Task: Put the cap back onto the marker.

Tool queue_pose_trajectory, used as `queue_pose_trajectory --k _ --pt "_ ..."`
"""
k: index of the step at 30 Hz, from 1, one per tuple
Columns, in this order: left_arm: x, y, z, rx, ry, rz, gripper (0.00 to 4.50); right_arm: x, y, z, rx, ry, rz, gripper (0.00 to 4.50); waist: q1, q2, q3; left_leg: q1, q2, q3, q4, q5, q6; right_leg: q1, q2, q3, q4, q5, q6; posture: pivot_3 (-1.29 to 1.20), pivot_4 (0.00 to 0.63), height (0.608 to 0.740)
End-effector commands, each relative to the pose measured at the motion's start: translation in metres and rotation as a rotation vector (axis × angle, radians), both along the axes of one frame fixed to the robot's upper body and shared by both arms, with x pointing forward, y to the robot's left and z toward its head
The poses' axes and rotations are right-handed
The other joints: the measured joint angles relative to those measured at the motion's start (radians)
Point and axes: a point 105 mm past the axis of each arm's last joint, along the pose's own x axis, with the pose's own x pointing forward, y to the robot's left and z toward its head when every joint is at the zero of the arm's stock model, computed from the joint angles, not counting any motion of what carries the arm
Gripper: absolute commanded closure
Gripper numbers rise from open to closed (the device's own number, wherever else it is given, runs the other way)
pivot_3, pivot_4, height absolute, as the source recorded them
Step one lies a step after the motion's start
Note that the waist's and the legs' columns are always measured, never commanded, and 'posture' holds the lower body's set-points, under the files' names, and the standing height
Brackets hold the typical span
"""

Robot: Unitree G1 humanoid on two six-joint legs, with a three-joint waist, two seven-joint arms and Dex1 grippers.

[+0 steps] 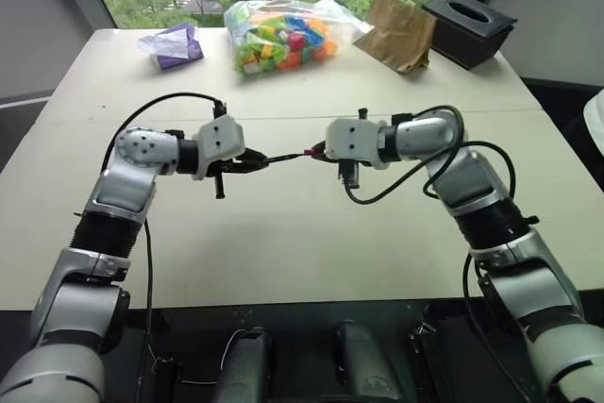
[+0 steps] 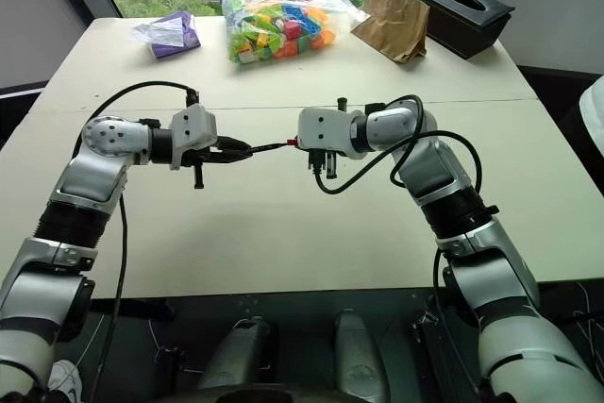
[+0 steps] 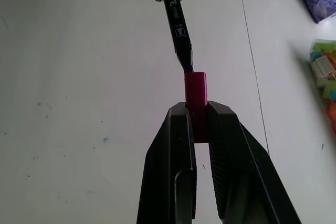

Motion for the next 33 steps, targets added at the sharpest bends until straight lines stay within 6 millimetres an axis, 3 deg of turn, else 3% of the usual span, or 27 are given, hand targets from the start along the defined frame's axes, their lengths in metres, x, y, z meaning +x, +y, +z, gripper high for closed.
queue_pose_trajectory --k 1,33 --pt "-0.003 -0.002 0.016 -0.005 -0.058 -0.024 4.47 0.005 -0.006 0.01 -0.011 -0.038 -0.016 4.47 0.001 0.0 0.0 0.0 0.0 0.0 0.0 0.0 0.0 0.0 0.0 0.0 0.0 0.0 0.0 0.0 0.15 0.74" --pt "-0.003 -0.006 0.017 -0.004 -0.062 -0.039 4.47 -0.008 0.01 0.014 0.046 0.01 0.041 4.47 0.0 0.0 0.0 0.0 0.0 0.0 0.0 0.0 0.0 0.0 0.0 0.0 0.0 0.0 0.0 0.0 0.15 0.74"
